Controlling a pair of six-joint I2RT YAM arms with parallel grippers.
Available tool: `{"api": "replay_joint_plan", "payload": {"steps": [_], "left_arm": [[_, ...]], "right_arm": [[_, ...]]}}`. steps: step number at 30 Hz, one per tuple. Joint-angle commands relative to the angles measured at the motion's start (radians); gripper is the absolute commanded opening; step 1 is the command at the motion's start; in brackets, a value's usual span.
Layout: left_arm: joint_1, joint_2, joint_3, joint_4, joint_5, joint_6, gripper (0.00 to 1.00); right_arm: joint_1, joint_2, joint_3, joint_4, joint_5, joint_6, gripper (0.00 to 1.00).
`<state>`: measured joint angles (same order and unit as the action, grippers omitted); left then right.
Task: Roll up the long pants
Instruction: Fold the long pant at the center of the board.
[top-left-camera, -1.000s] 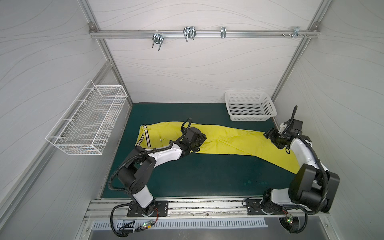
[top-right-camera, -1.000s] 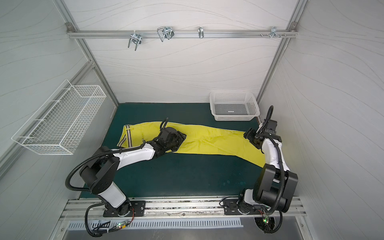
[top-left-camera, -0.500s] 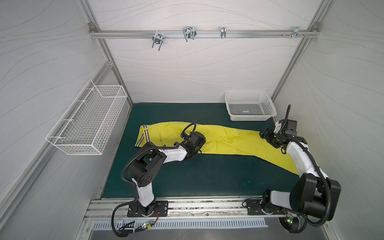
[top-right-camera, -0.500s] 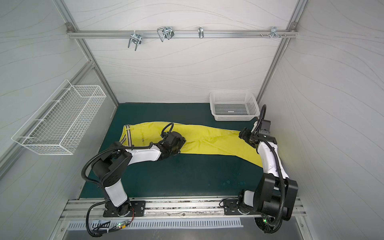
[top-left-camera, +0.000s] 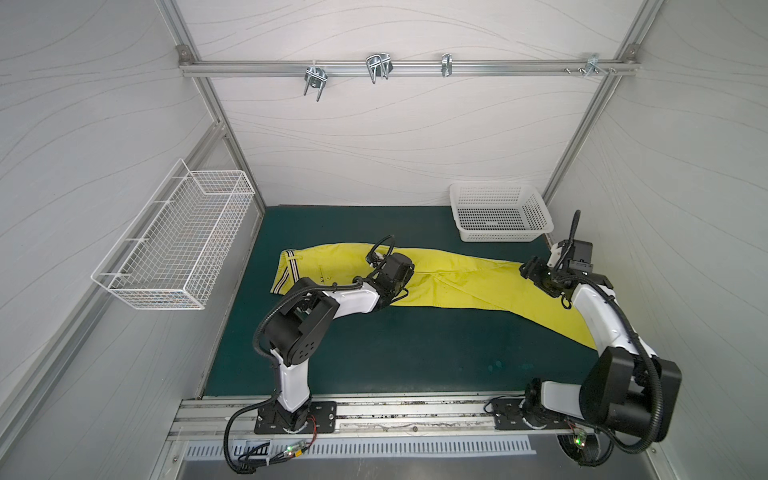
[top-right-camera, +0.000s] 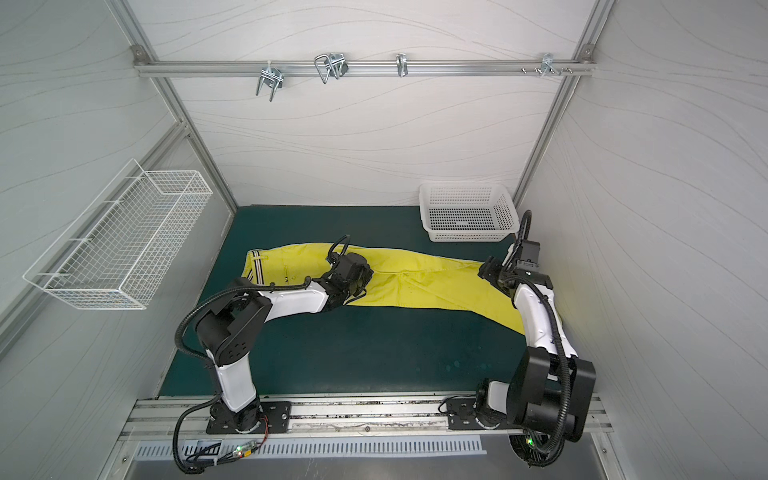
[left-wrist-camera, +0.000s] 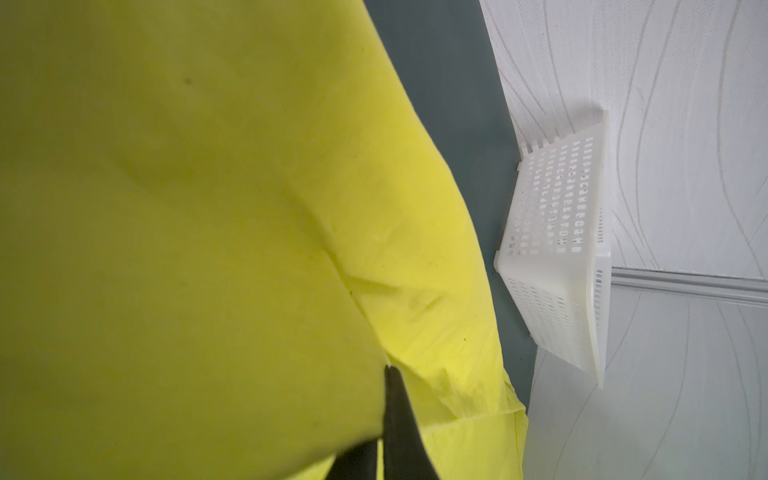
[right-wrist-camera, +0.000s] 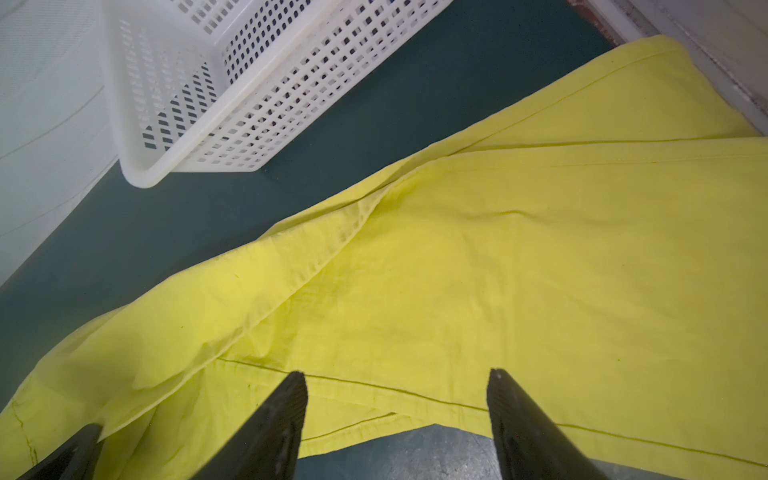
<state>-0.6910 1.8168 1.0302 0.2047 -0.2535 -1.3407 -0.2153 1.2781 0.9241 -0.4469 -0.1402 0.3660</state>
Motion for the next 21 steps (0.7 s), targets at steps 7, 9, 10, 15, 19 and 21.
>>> {"api": "replay_joint_plan", "payload": {"steps": [7,9,10,15,19,21], "left_arm": [[0.053,-0.406,-0.101,-0.327,-0.08,0.154,0.0],[0.078,-0.446,-0.149,-0.345,-0.063,0.147,0.0],[0.089,-0.46,-0.173,-0.347,-0.054,0.143,0.0],[0.114,-0.497,-0.233,-0.349,-0.02,0.136,0.0],[0.116,-0.521,-0.244,-0.376,-0.01,0.146,0.0],[0.119,-0.537,-0.257,-0.381,-0.009,0.147,0.0]], "right_arm": [[-0.056,-0.038,0.026,-0.04,0.062,-0.051,0.72],[-0.056,-0.043,0.028,-0.065,0.092,-0.058,0.72],[-0.056,-0.04,0.03,-0.077,0.1,-0.059,0.72],[-0.064,-0.034,0.03,-0.153,0.145,-0.038,0.73],[-0.109,-0.089,-0.027,-0.164,0.137,0.024,0.76],[-0.148,-0.119,-0.058,-0.176,0.141,0.058,0.78]]}}
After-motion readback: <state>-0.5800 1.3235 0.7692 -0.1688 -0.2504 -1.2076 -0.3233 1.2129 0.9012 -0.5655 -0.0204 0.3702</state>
